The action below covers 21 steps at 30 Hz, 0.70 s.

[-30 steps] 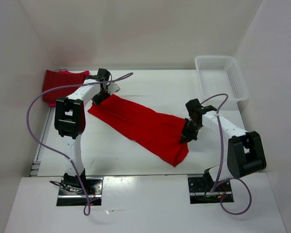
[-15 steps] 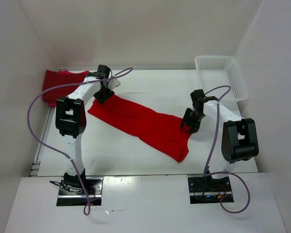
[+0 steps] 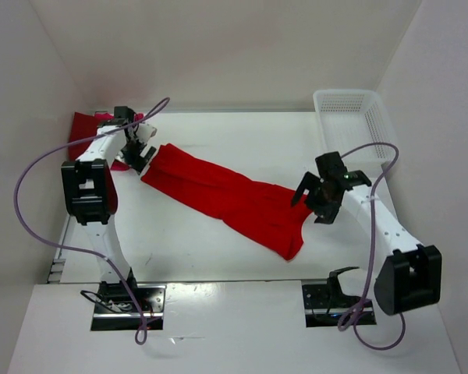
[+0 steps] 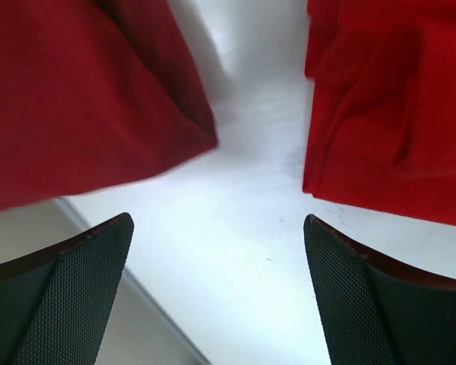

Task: Fold and stack the t-shirts
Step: Fold the other side of the tshirt into a rectangle

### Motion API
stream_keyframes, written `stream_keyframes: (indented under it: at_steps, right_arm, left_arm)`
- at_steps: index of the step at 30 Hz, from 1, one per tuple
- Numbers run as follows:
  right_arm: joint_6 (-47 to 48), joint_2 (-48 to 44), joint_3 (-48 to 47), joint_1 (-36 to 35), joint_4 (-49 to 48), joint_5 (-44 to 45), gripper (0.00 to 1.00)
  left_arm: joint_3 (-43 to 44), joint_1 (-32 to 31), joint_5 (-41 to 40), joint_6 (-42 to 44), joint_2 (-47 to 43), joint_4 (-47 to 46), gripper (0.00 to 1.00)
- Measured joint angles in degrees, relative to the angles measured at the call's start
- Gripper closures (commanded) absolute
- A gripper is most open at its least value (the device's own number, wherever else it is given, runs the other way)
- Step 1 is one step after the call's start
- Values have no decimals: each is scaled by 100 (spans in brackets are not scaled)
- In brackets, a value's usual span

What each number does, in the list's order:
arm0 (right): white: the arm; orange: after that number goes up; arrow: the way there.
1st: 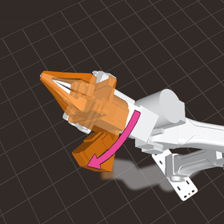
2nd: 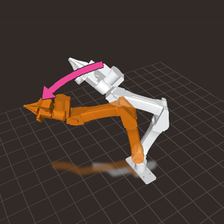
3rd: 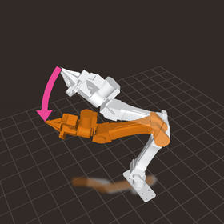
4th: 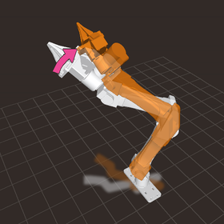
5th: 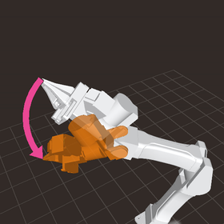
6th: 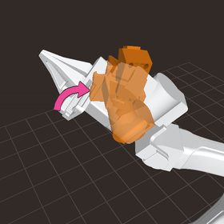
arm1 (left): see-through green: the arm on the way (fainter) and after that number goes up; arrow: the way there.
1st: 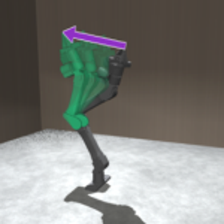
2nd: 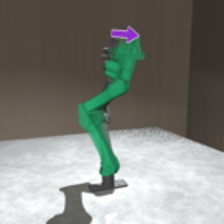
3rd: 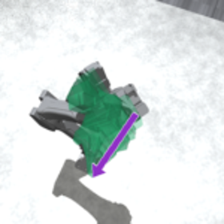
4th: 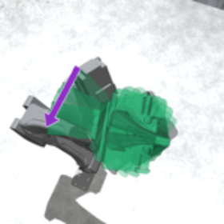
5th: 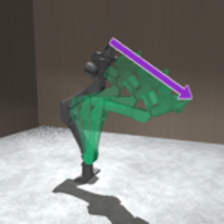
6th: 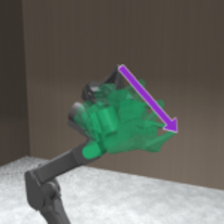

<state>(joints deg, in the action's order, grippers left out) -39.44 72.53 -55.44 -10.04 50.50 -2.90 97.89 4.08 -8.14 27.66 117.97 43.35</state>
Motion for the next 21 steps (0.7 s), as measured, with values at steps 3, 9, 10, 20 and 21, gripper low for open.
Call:
stream_keyframes:
  at_steps: [3,9,10,20,21]
  right_arm:
    - [-382,-411,411,-361,192,-33,9]
    - [-1187,-933,885,-629,428,-37,12]
    - [-1276,-966,896,-669,426,-39,12]
    - [-2319,-802,1934,-1473,22,-251,15]
    - [-2376,-782,1956,-1473,2,-249,16]
  left_arm:
    - [-376,157,214,-127,-17,2,1]
    - [-590,92,710,-417,2,-118,1]
    - [-590,79,769,-446,2,-157,1]
    - [-590,66,1161,-741,31,-374,27]
    - [-588,66,1196,-776,59,-389,39]
